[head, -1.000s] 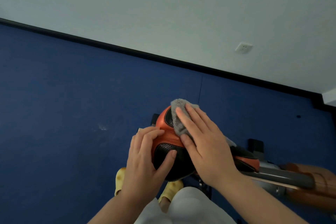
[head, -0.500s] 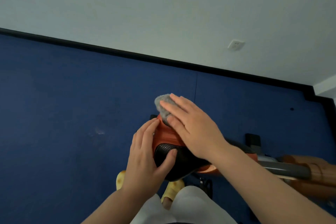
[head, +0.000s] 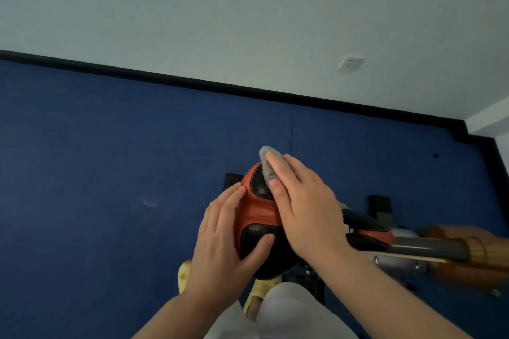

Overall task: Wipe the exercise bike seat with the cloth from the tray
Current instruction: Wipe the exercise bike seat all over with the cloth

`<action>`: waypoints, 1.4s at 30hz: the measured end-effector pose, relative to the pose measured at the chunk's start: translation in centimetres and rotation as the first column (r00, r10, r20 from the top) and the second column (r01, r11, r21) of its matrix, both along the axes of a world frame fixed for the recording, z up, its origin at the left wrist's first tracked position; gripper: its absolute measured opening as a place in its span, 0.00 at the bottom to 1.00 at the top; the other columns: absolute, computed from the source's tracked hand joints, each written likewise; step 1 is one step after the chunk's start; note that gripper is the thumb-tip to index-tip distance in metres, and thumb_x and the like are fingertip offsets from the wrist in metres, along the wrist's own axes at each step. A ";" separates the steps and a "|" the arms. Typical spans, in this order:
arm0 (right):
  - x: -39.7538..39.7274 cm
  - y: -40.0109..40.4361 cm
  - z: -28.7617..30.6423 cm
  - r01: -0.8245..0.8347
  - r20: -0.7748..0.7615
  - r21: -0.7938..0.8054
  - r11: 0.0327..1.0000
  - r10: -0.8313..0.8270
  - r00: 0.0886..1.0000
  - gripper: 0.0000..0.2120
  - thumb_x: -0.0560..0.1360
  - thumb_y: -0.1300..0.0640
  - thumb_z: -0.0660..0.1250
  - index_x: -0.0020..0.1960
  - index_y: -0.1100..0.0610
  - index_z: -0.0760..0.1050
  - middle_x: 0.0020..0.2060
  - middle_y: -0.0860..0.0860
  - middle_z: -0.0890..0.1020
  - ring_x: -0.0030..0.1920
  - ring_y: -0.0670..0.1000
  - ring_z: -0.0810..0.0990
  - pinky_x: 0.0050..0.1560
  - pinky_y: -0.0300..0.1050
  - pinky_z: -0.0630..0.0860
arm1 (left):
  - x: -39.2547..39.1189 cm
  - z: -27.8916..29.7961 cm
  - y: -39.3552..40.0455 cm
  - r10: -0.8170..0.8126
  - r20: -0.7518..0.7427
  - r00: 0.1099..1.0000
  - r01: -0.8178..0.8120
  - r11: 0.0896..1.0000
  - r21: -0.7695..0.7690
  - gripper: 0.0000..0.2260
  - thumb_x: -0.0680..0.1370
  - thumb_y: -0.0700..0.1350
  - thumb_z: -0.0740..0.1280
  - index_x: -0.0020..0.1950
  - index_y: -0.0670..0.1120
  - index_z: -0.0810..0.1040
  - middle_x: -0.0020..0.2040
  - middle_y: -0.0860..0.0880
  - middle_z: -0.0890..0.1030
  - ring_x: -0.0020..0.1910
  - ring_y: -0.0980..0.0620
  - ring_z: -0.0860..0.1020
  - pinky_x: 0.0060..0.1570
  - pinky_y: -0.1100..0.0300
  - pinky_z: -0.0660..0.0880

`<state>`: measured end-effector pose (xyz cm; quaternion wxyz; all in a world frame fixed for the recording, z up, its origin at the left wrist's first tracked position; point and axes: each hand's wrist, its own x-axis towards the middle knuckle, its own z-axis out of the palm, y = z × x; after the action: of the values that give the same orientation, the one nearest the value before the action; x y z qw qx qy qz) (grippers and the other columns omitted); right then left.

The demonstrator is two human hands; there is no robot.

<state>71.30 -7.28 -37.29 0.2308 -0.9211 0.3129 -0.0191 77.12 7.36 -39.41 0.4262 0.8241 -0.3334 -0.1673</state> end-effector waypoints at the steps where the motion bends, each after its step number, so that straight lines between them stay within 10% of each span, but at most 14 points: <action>1: -0.7 1.4 0.0 -0.005 -0.011 -0.070 0.998 0.005 1.000 0.22 0.81 0.42 0.44 0.75 0.37 0.52 0.76 0.45 0.62 0.75 0.50 0.59 0.73 0.50 0.58 | -0.1 0.0 0.1 0.001 -0.006 1.000 -0.002 1.000 -0.020 0.31 0.70 0.61 0.65 0.71 0.59 0.58 0.69 0.68 0.60 0.69 0.67 0.59 0.70 0.52 0.63; 7: -0.1 1.0 -0.3 -0.131 0.006 -0.072 0.989 0.132 0.991 0.22 0.81 0.42 0.43 0.75 0.37 0.54 0.77 0.43 0.56 0.78 0.47 0.50 0.76 0.49 0.48 | 0.5 0.1 0.0 -0.080 0.017 0.997 0.082 0.991 -0.103 0.29 0.72 0.53 0.66 0.72 0.52 0.63 0.70 0.57 0.65 0.70 0.56 0.64 0.68 0.65 0.60; 14: -4.3 4.9 -0.6 0.078 0.025 -0.036 0.996 -0.077 0.997 0.22 0.81 0.43 0.41 0.75 0.35 0.48 0.78 0.40 0.50 0.78 0.44 0.42 0.76 0.50 0.41 | 0.3 -0.5 -0.7 -0.125 0.052 0.991 0.130 0.986 -0.108 0.22 0.76 0.50 0.58 0.70 0.52 0.65 0.73 0.60 0.60 0.72 0.54 0.60 0.70 0.54 0.60; 20: -6.0 0.8 -1.1 0.257 0.002 -0.113 0.960 -0.258 0.966 0.22 0.81 0.44 0.45 0.75 0.41 0.57 0.73 0.45 0.67 0.74 0.47 0.61 0.76 0.48 0.50 | 0.1 -0.6 -1.2 -0.157 0.092 0.983 0.163 0.985 -0.060 0.20 0.78 0.50 0.54 0.71 0.54 0.64 0.73 0.64 0.55 0.74 0.57 0.53 0.70 0.53 0.54; 24: -6.3 5.6 -1.0 0.304 0.048 -0.056 0.951 -0.301 0.952 0.22 0.82 0.44 0.42 0.75 0.40 0.54 0.77 0.43 0.57 0.78 0.45 0.48 0.76 0.49 0.42 | -0.1 -0.8 -1.1 -0.160 0.089 0.983 0.165 0.984 -0.059 0.21 0.78 0.49 0.54 0.71 0.56 0.61 0.73 0.66 0.53 0.74 0.59 0.52 0.71 0.48 0.55; 28: -3.9 4.6 -0.6 0.044 0.039 -0.060 0.997 -0.042 0.998 0.23 0.82 0.44 0.41 0.76 0.40 0.52 0.78 0.43 0.55 0.78 0.46 0.47 0.77 0.50 0.44 | -0.1 -0.9 -1.2 -0.128 0.041 0.991 0.131 0.988 -0.086 0.23 0.78 0.47 0.53 0.73 0.54 0.58 0.73 0.69 0.53 0.75 0.58 0.53 0.72 0.46 0.56; 33: -4.6 2.7 -1.0 0.233 -0.014 -0.131 0.964 -0.237 0.971 0.23 0.82 0.44 0.43 0.77 0.41 0.48 0.77 0.45 0.59 0.77 0.48 0.54 0.77 0.49 0.48 | -0.2 -0.7 -1.1 -0.137 0.018 0.990 0.138 0.989 -0.059 0.24 0.78 0.49 0.53 0.74 0.57 0.54 0.73 0.70 0.50 0.75 0.60 0.51 0.73 0.44 0.54; 37: -3.1 3.1 -0.5 0.037 0.013 -0.082 0.996 -0.036 0.999 0.23 0.81 0.45 0.44 0.76 0.40 0.52 0.77 0.46 0.58 0.78 0.50 0.52 0.76 0.51 0.50 | -0.4 -0.7 -1.2 -0.102 -0.029 0.994 0.098 0.989 -0.109 0.24 0.78 0.50 0.50 0.74 0.59 0.53 0.74 0.69 0.50 0.75 0.61 0.51 0.74 0.56 0.53; 42: -0.6 -0.8 0.1 0.094 0.018 0.023 0.995 -0.095 0.995 0.22 0.81 0.44 0.45 0.75 0.40 0.57 0.71 0.45 0.70 0.67 0.50 0.72 0.64 0.51 0.68 | -0.3 -0.4 -1.2 -0.120 -0.009 0.993 0.119 0.991 -0.065 0.24 0.79 0.49 0.50 0.75 0.56 0.53 0.74 0.69 0.50 0.75 0.63 0.51 0.72 0.59 0.52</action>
<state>70.70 -8.11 -37.22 0.2430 -0.9024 0.3540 -0.0352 76.78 6.13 -39.80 0.4439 0.7873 -0.3848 -0.1869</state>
